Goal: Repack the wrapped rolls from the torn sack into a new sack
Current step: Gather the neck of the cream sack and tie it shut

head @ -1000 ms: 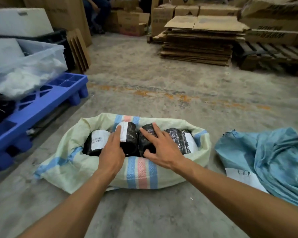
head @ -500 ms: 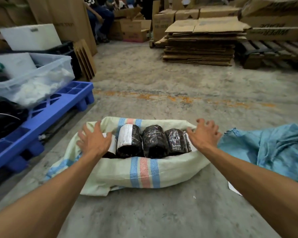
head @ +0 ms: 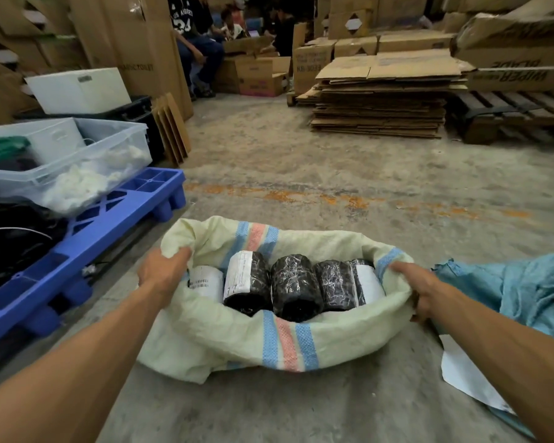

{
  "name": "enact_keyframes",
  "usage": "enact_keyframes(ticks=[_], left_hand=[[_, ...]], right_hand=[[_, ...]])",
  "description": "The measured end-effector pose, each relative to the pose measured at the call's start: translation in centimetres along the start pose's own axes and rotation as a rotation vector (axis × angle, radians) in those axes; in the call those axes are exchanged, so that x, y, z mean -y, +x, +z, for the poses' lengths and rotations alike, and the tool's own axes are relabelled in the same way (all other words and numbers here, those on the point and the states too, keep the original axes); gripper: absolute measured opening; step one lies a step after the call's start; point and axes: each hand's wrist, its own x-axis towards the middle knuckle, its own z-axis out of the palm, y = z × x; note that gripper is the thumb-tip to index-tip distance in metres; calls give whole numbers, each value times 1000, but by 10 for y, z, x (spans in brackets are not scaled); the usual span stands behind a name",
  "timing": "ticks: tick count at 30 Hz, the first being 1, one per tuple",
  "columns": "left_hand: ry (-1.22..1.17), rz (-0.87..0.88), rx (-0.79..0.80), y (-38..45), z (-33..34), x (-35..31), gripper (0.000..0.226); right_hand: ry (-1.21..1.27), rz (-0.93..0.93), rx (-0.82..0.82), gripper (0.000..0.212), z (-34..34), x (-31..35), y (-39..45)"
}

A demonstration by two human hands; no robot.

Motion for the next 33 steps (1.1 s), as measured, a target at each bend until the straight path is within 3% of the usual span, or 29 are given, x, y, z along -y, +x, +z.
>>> enact_keyframes(ticks=[3,6,7,9,10,12,15,16,19,21,23,25,27,30,33], left_hand=[[-220,-72,120,1,-8,-18,79],[-398,-111,307,2,-20,-25,87],[-437,-123,371,1,-23,-28,82],[-498,-153,486,-13,-32,-36,58],[-520,-164,542,-18,-35,-39,49],[-555,-174,618,-28,-38,-41,43],[-616,-238,589,-38,-36,-42,36],[-622,-253,574,-40,-35,-43,35],[-612,-288,605,-43,-36,-46,36],[-608,-278,619,-43,-37,-49,34],[-526,-189,564,-44,-36,-52,29],[-354,33,352,-39,-31,-53,36],[-206,227,147,-40,-33,-59,42],[-107,362,-73,-47,-40,-76,30],[-103,357,-109,-44,-54,-94,29]], right_hand=[[115,-46,102,72,-6,9,-3],[292,-108,103,84,-21,11,16],[361,-122,92,81,-24,13,18],[408,-156,57,50,-25,20,-11],[390,-136,66,36,-24,18,-22],[250,-43,92,34,-20,12,-39],[49,146,207,32,-11,-1,-49],[44,174,236,35,-8,-2,-52],[-55,236,200,84,-7,-8,-33],[-79,120,145,62,-10,1,-33],[-118,-110,-4,42,-11,15,-53],[-66,-385,-264,36,-11,28,-68],[-45,-630,-407,30,-7,42,-87],[97,-854,-332,28,0,72,-108],[433,-781,-25,31,1,109,-130]])
